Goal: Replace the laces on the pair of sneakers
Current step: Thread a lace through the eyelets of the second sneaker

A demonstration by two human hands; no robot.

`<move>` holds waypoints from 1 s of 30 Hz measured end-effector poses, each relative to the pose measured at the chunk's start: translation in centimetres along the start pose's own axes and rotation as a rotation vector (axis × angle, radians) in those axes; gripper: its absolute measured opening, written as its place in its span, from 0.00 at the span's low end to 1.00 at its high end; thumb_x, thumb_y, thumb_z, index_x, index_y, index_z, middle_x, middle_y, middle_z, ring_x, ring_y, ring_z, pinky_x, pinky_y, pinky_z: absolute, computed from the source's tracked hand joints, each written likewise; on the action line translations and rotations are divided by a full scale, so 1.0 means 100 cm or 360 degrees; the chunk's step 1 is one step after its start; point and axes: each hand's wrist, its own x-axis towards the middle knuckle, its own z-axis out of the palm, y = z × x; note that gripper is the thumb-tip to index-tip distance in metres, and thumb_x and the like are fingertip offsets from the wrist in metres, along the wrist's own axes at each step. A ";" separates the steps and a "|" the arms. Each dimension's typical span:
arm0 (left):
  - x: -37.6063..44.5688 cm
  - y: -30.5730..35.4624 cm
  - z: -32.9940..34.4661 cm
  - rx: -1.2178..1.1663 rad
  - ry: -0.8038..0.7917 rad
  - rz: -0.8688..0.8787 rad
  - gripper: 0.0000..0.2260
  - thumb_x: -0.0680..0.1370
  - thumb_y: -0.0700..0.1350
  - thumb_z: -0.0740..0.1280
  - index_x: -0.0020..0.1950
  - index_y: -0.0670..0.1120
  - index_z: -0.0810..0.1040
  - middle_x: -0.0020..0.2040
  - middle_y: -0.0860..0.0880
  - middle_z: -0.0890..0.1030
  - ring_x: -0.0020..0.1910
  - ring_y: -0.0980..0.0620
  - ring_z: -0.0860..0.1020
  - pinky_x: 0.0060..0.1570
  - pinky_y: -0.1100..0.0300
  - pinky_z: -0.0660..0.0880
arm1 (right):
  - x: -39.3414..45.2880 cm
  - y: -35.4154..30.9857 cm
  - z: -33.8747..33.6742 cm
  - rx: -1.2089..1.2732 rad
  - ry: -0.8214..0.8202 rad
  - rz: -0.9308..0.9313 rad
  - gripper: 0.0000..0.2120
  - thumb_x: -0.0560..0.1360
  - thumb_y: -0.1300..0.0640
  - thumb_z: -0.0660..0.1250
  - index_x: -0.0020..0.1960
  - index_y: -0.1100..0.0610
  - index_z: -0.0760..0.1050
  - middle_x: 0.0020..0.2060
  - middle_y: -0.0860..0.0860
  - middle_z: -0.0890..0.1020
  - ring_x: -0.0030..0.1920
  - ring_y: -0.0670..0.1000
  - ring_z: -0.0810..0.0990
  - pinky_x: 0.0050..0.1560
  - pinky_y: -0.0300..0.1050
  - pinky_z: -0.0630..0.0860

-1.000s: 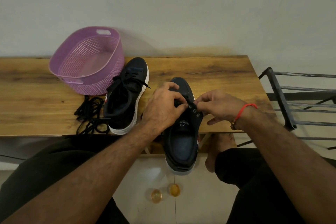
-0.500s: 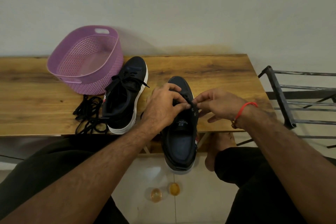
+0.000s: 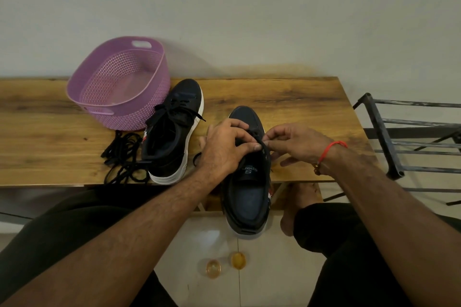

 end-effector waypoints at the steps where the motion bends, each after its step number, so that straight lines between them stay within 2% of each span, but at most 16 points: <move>1: 0.000 0.000 0.000 -0.0002 0.0006 0.0002 0.07 0.72 0.56 0.76 0.40 0.64 0.79 0.58 0.66 0.73 0.67 0.55 0.67 0.57 0.54 0.54 | 0.000 0.000 -0.001 0.0004 -0.0011 -0.0002 0.03 0.79 0.56 0.68 0.50 0.52 0.80 0.47 0.52 0.86 0.51 0.53 0.85 0.52 0.53 0.81; 6: 0.000 0.000 0.000 0.0031 -0.0006 -0.0009 0.07 0.72 0.58 0.76 0.41 0.65 0.78 0.61 0.63 0.74 0.67 0.54 0.66 0.57 0.52 0.56 | 0.001 -0.003 0.001 0.0024 -0.0017 0.0012 0.04 0.79 0.55 0.67 0.47 0.52 0.80 0.46 0.51 0.84 0.50 0.53 0.84 0.53 0.53 0.80; 10: 0.004 0.002 -0.010 -0.0023 -0.0007 -0.0027 0.11 0.71 0.57 0.77 0.39 0.66 0.75 0.62 0.61 0.73 0.68 0.52 0.69 0.66 0.45 0.63 | 0.000 -0.001 -0.015 0.0167 0.0065 0.0179 0.05 0.78 0.54 0.67 0.49 0.55 0.79 0.47 0.53 0.83 0.51 0.55 0.84 0.55 0.55 0.80; 11: 0.005 0.002 -0.015 -0.0049 0.0010 -0.0048 0.10 0.72 0.56 0.77 0.40 0.66 0.76 0.62 0.61 0.73 0.68 0.51 0.70 0.68 0.43 0.65 | -0.001 0.002 -0.024 0.0061 0.0167 0.0217 0.07 0.78 0.53 0.67 0.50 0.56 0.79 0.48 0.54 0.83 0.51 0.56 0.83 0.55 0.56 0.81; 14: 0.009 -0.001 -0.029 -0.0090 0.0028 -0.0122 0.10 0.76 0.51 0.74 0.43 0.66 0.76 0.64 0.59 0.74 0.67 0.48 0.72 0.68 0.38 0.68 | -0.004 0.012 -0.046 -0.0677 0.0500 0.0364 0.11 0.78 0.51 0.68 0.53 0.58 0.77 0.50 0.58 0.81 0.50 0.57 0.79 0.52 0.53 0.77; 15: 0.010 -0.004 -0.033 -0.0092 0.0031 -0.0120 0.11 0.77 0.49 0.73 0.44 0.66 0.76 0.63 0.58 0.74 0.64 0.50 0.74 0.66 0.41 0.71 | -0.004 0.014 -0.048 -0.0829 0.0551 0.0385 0.11 0.78 0.52 0.68 0.54 0.59 0.76 0.52 0.58 0.80 0.52 0.58 0.77 0.52 0.52 0.76; 17: 0.011 -0.010 -0.037 -0.0128 0.0063 -0.0090 0.13 0.79 0.44 0.71 0.46 0.64 0.76 0.60 0.57 0.75 0.49 0.60 0.77 0.55 0.58 0.76 | -0.003 0.016 -0.045 -0.0957 0.0552 0.0259 0.11 0.78 0.53 0.69 0.58 0.56 0.76 0.57 0.56 0.78 0.57 0.57 0.76 0.58 0.54 0.75; 19: 0.010 -0.015 -0.039 -0.0147 0.0066 -0.0100 0.14 0.80 0.41 0.69 0.48 0.62 0.77 0.58 0.57 0.74 0.38 0.65 0.75 0.38 0.73 0.71 | -0.001 0.011 -0.034 -0.1009 0.0394 -0.0081 0.13 0.78 0.51 0.68 0.61 0.51 0.75 0.58 0.50 0.76 0.60 0.53 0.73 0.61 0.51 0.74; 20: 0.010 -0.016 -0.039 -0.0142 0.0060 -0.0110 0.14 0.80 0.39 0.68 0.50 0.61 0.77 0.57 0.57 0.74 0.37 0.66 0.75 0.34 0.74 0.70 | 0.000 0.008 -0.026 -0.0981 0.0287 -0.0252 0.12 0.78 0.50 0.68 0.61 0.50 0.75 0.56 0.47 0.76 0.58 0.49 0.73 0.57 0.45 0.74; 21: 0.009 -0.018 -0.040 -0.0131 0.0055 -0.0110 0.14 0.80 0.39 0.68 0.51 0.61 0.78 0.58 0.57 0.73 0.39 0.65 0.76 0.36 0.74 0.70 | 0.001 0.004 -0.018 -0.0949 0.0197 -0.0381 0.10 0.79 0.50 0.67 0.59 0.49 0.76 0.53 0.45 0.76 0.56 0.45 0.73 0.52 0.38 0.71; 22: 0.008 -0.019 -0.040 -0.0123 0.0056 -0.0099 0.14 0.80 0.39 0.68 0.53 0.60 0.78 0.59 0.56 0.74 0.44 0.63 0.78 0.42 0.72 0.72 | 0.002 0.002 -0.010 -0.0932 0.0131 -0.0468 0.08 0.79 0.51 0.67 0.57 0.49 0.76 0.51 0.43 0.76 0.53 0.43 0.72 0.47 0.32 0.68; 23: 0.008 -0.020 -0.040 -0.0120 0.0060 -0.0092 0.13 0.80 0.40 0.68 0.54 0.60 0.79 0.61 0.55 0.74 0.52 0.58 0.78 0.50 0.65 0.75 | 0.004 0.001 -0.003 -0.0918 0.0088 -0.0524 0.05 0.79 0.52 0.66 0.55 0.49 0.75 0.49 0.42 0.75 0.52 0.43 0.73 0.44 0.30 0.66; 25: 0.008 -0.020 -0.040 -0.0104 0.0061 -0.0109 0.12 0.80 0.41 0.68 0.55 0.60 0.79 0.64 0.54 0.74 0.62 0.47 0.76 0.63 0.49 0.75 | 0.006 0.004 0.003 -0.0892 0.0040 -0.0543 0.02 0.80 0.55 0.65 0.51 0.49 0.74 0.49 0.44 0.77 0.52 0.45 0.75 0.46 0.35 0.69; 26: 0.008 -0.020 -0.039 -0.0098 0.0057 -0.0117 0.12 0.80 0.42 0.68 0.55 0.61 0.79 0.64 0.54 0.74 0.64 0.46 0.74 0.66 0.46 0.73 | 0.006 0.006 0.001 -0.0902 0.0017 -0.0487 0.02 0.80 0.55 0.65 0.49 0.49 0.74 0.49 0.46 0.77 0.52 0.47 0.76 0.47 0.37 0.70; 28: 0.008 -0.018 -0.039 -0.0094 0.0049 -0.0131 0.12 0.80 0.43 0.68 0.53 0.63 0.78 0.65 0.55 0.73 0.65 0.45 0.73 0.67 0.44 0.72 | 0.004 0.010 -0.010 -0.1108 -0.0089 -0.0179 0.02 0.80 0.55 0.65 0.49 0.51 0.76 0.48 0.49 0.79 0.51 0.51 0.77 0.46 0.41 0.71; 30: 0.009 -0.018 -0.039 -0.0090 0.0042 -0.0147 0.13 0.80 0.44 0.68 0.52 0.64 0.76 0.65 0.55 0.73 0.66 0.46 0.72 0.67 0.43 0.72 | -0.001 0.011 -0.023 -0.1499 -0.0292 0.0245 0.07 0.80 0.55 0.64 0.55 0.55 0.79 0.52 0.52 0.80 0.53 0.55 0.79 0.49 0.45 0.75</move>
